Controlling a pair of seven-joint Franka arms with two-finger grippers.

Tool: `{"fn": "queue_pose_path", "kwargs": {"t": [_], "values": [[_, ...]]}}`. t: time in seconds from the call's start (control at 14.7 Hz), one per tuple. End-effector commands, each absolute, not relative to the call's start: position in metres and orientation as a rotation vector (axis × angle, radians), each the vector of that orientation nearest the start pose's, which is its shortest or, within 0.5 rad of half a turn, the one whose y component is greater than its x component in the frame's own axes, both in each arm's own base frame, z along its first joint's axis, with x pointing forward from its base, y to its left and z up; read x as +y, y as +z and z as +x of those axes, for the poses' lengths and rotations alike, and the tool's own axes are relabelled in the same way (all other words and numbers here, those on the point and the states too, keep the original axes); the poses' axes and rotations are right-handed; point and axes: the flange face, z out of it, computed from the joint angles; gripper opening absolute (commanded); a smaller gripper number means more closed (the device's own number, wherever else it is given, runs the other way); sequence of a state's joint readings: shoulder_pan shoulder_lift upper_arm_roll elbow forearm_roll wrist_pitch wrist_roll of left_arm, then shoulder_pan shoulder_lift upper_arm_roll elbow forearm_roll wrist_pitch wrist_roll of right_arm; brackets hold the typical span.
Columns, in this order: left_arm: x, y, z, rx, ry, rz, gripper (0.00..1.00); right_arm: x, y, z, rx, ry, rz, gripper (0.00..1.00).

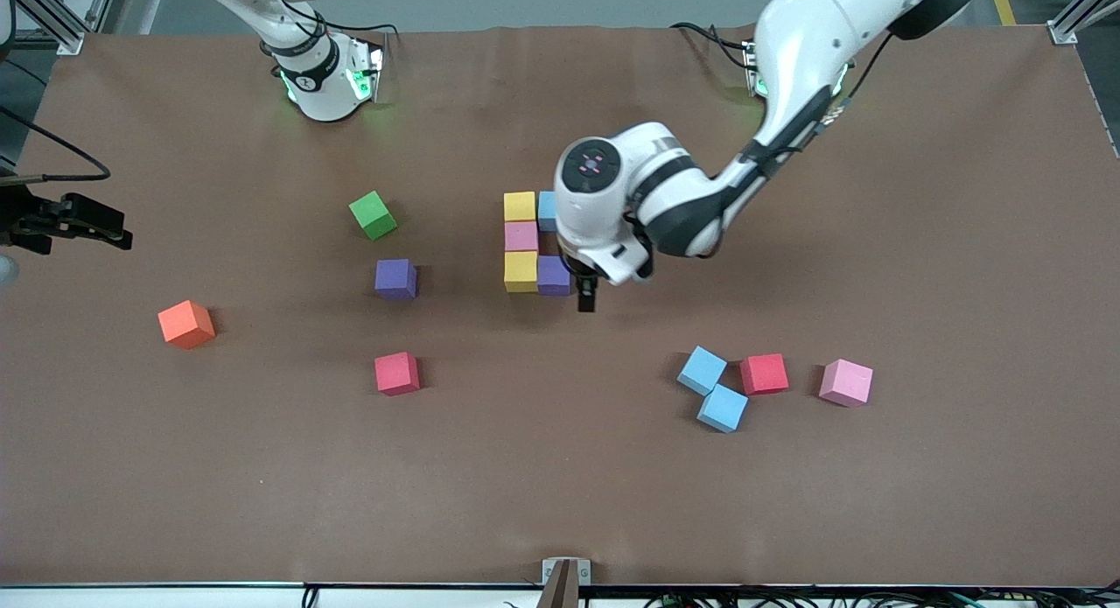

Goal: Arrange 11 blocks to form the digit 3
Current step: 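Move the left gripper over the two light blue cubes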

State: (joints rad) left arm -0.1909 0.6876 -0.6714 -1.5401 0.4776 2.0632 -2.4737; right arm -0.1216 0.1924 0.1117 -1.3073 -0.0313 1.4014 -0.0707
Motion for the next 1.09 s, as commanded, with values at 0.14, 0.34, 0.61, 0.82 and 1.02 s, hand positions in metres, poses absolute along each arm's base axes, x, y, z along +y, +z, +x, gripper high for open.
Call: {"fn": "queue_pose_path", "kwargs": {"t": [0.14, 0.34, 0.61, 0.82, 1.02], "values": [[-0.378, 0.298, 0.568, -1.867, 0.018, -2.459, 1.0, 0.0, 0.623, 0.591, -0.116, 0.198, -3.106, 1.0], [-0.334, 0.292, 0.594, -1.763, 0.015, -2.536, 1.0, 0.001, 0.622, 0.59, -0.12, 0.217, -3.101, 1.0], [-0.299, 0.269, 0.6, -1.632, -0.027, -2.621, 1.0, 0.006, 0.625, 0.588, -0.132, 0.198, -3.115, 1.0], [-0.293, 0.258, 0.599, -1.553, -0.049, -2.673, 1.0, -0.001, 0.617, 0.586, -0.097, 0.182, -3.129, 1.0], [-0.288, 0.257, 0.611, -1.571, -0.065, -2.726, 1.0, -0.006, 0.625, 0.578, -0.085, 0.175, -3.129, 1.0]]}}
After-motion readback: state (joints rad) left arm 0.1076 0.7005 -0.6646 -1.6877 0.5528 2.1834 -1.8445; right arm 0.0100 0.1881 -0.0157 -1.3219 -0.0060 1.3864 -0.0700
